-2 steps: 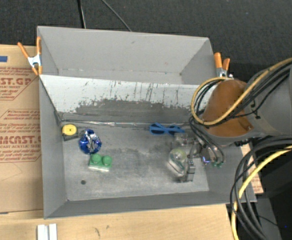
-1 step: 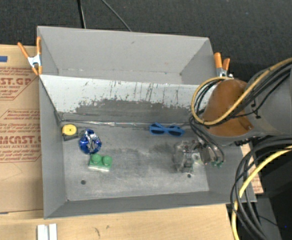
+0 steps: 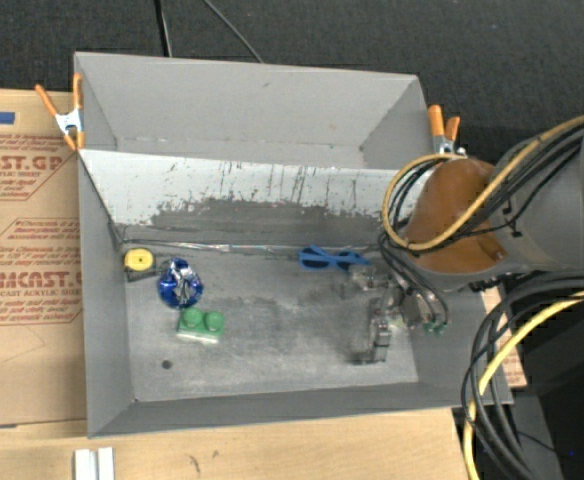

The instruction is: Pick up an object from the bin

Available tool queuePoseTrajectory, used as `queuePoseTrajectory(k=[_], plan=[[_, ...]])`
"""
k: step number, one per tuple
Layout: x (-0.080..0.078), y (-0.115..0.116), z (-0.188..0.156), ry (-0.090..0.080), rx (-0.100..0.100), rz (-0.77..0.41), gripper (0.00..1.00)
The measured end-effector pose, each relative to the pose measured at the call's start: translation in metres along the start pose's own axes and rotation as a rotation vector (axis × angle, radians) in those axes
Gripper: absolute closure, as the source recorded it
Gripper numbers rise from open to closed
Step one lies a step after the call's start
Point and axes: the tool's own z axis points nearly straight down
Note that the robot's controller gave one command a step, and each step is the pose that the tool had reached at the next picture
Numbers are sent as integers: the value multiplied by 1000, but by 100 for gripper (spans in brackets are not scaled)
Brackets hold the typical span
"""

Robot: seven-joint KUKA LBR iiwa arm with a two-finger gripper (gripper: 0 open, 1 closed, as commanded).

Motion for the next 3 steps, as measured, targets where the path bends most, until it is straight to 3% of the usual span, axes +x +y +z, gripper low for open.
queuePoseTrajectory(k=[1, 2, 3], plan=[[-49, 11, -30, -7, 0, -72, 0], [-65, -6, 1, -3, 0, -80, 0], [-66, -5, -2, -8, 1, -81, 100]])
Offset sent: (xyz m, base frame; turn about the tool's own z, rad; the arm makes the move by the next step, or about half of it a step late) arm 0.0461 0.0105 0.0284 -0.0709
